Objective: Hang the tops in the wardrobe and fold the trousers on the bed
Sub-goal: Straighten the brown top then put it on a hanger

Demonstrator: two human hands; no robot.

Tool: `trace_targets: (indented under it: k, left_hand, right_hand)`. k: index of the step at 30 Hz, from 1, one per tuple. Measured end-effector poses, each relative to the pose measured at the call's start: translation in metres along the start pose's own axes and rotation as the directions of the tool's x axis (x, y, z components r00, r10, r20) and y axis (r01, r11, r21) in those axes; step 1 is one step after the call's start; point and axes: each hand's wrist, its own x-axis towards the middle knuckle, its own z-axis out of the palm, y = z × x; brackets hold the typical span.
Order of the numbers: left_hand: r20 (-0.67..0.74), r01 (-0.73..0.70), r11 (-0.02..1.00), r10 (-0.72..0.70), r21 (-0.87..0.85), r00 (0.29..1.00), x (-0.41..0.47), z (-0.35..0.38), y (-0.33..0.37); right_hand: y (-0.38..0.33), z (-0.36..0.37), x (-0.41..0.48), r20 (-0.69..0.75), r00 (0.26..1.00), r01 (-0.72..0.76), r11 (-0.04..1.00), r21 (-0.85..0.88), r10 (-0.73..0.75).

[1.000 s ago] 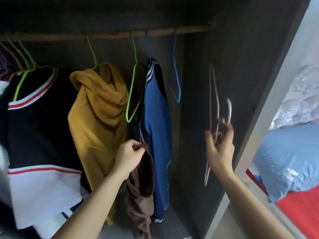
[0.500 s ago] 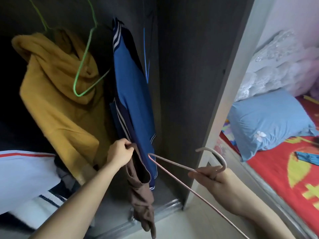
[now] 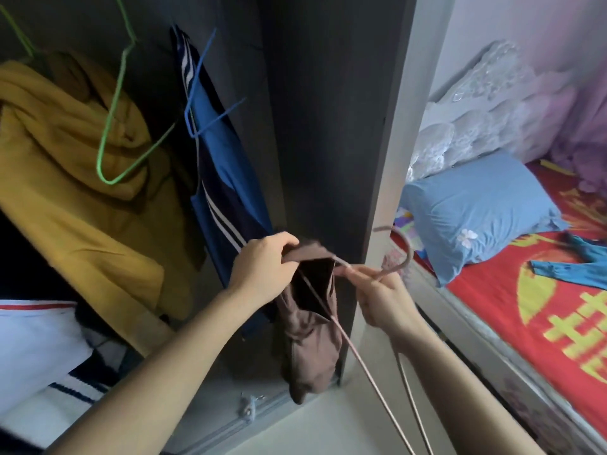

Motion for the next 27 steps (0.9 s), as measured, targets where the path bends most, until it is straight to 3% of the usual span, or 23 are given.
trace_targets:
  k: [3,5,8,10,13,16,18,20,22,23,25,27]
  left_hand:
    - [-0.050,0.007,0.992,-0.001,0.125,0.999,0.006,-0.010,0.000]
    - [-0.053,-0.001,1.000,0.002,0.029,0.999,0.014,-0.015,0.007]
    - [-0.013,-0.040,0.978,0.038,-0.206,0.999,0.021,-0.023,0.034]
    - [0.046,-0.100,0.965,0.114,-0.243,0.992,0.020,-0.023,0.050]
    - [0.135,-0.157,0.948,0.200,-0.276,0.970,0.021,-0.021,0.064]
    - [0.218,-0.099,0.813,0.268,-0.573,0.938,0.026,-0.033,0.071]
    - [0.062,-0.207,0.716,0.330,-0.667,0.942,0.031,-0.044,0.073]
    - [-0.160,-0.395,0.777,0.365,-0.491,0.917,0.043,-0.050,0.065]
    - [-0.174,-0.471,0.879,0.455,-0.067,0.873,0.059,-0.050,0.052]
    - [-0.131,-0.481,0.872,0.489,0.094,0.862,0.065,-0.047,0.046]
    - [-0.083,-0.543,0.833,0.552,0.110,0.830,0.074,-0.041,0.039]
    - [-0.109,-0.622,0.779,0.613,-0.078,0.782,0.077,-0.038,0.039]
  right_hand:
    - [-0.020,-0.007,-0.003,0.070,0.995,0.065,0.996,0.062,-0.069]
    - [-0.027,-0.003,0.001,0.130,0.991,-0.019,0.999,0.037,0.014]
    - [-0.033,0.004,0.013,0.091,0.978,-0.156,0.950,-0.269,0.187]
    - [-0.038,0.002,0.019,0.042,0.984,-0.147,0.915,-0.375,0.175]
    - [-0.054,-0.013,0.019,0.008,1.000,0.017,0.981,-0.192,-0.015]
    - [-0.066,-0.032,0.012,0.029,0.994,0.104,0.987,0.125,-0.109]
    - [-0.068,-0.047,0.006,0.033,0.991,0.119,0.973,0.199,-0.128]
    - [-0.072,-0.061,-0.003,0.029,0.990,0.130,0.966,0.223,-0.140]
    - [-0.077,-0.073,-0.017,0.035,0.987,0.146,0.970,0.193,-0.156]
    - [-0.079,-0.078,-0.024,0.041,0.985,0.158,0.971,0.177,-0.168]
    - [-0.080,-0.089,-0.036,0.045,0.982,0.175,0.976,0.131,-0.182]
    - [-0.081,-0.099,-0.049,0.037,0.985,0.166,0.985,0.041,-0.167]
